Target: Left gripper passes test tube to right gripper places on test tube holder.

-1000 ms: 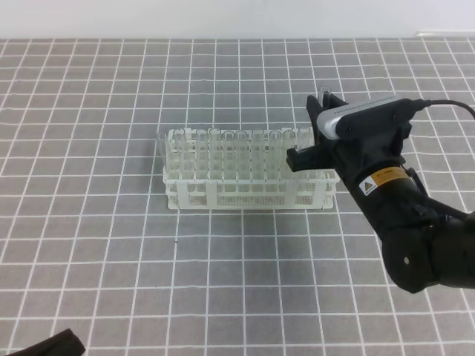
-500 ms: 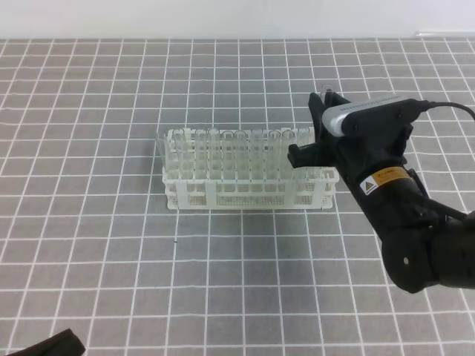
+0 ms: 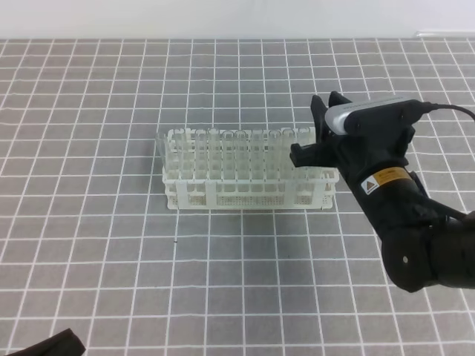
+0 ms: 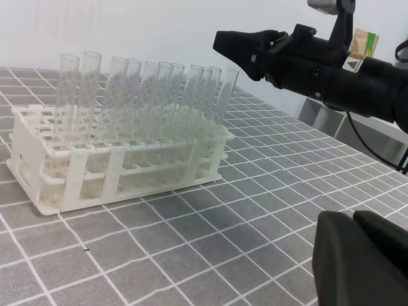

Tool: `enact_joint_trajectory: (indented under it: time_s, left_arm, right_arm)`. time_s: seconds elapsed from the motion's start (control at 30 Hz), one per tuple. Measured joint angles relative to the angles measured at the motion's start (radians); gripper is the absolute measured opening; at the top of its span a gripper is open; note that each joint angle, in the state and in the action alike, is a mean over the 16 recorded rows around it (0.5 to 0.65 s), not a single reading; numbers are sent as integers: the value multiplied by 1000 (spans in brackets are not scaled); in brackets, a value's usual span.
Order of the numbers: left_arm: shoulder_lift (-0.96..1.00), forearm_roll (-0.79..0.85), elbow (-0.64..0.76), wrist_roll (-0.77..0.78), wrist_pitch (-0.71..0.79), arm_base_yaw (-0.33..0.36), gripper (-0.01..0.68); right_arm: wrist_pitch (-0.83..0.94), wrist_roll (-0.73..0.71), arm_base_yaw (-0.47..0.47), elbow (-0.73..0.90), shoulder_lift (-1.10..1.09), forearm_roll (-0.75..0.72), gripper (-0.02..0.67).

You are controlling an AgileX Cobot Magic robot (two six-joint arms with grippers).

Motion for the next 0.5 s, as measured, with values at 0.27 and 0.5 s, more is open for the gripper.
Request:
enact_joint_trajectory:
  time_s: [0.27,0.5]
  left_arm:
    - [2,0,-2,0,1,0,-1]
    - [2,0,-3,0,2,0,-1]
  right_arm:
    - [16,-19,0,19,-53,-2,178]
    - [111,-45,0,78,-231,-4,133]
